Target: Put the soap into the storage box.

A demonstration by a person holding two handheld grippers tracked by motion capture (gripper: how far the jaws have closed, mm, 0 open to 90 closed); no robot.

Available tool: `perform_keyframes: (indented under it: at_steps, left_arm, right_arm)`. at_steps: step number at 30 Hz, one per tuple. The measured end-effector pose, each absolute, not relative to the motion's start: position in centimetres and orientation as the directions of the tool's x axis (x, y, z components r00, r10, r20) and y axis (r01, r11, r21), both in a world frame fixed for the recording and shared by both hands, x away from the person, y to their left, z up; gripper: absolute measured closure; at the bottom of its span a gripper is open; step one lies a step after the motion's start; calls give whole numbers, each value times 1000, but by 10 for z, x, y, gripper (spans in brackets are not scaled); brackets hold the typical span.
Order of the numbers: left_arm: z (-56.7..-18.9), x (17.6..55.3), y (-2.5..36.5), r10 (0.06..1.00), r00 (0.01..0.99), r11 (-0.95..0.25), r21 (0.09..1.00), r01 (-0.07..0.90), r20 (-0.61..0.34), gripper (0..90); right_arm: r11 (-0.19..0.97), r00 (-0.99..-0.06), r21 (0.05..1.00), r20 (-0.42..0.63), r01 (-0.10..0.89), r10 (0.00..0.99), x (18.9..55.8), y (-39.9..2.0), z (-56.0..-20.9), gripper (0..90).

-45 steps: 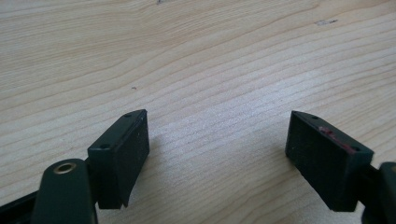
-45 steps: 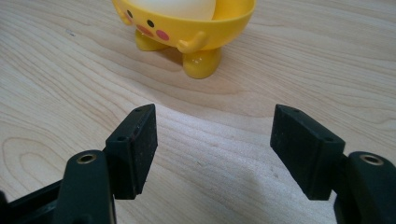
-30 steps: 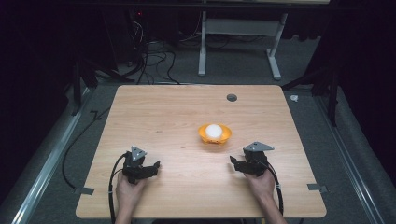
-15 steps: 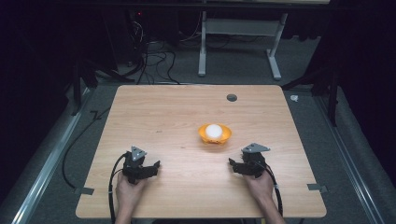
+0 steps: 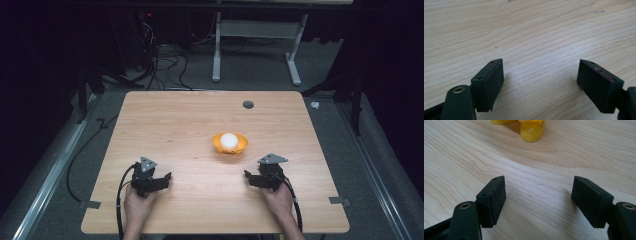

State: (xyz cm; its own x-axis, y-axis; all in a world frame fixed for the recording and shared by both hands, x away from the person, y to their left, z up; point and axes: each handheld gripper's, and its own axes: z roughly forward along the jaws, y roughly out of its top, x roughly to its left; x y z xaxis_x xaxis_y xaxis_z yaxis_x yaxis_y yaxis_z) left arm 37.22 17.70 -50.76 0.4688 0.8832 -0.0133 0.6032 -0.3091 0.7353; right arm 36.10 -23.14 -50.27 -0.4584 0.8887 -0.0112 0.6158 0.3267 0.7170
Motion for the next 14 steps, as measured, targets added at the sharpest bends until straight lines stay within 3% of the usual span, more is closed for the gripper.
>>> perform_keyframes:
  at_steps: [14]
  left_arm:
    - [-508, 372, 177, 883, 469, -309, 735, 603, -14, 221]
  right_arm:
    - [330, -463, 715, -11, 616, 886, 361, -231, -503, 268]
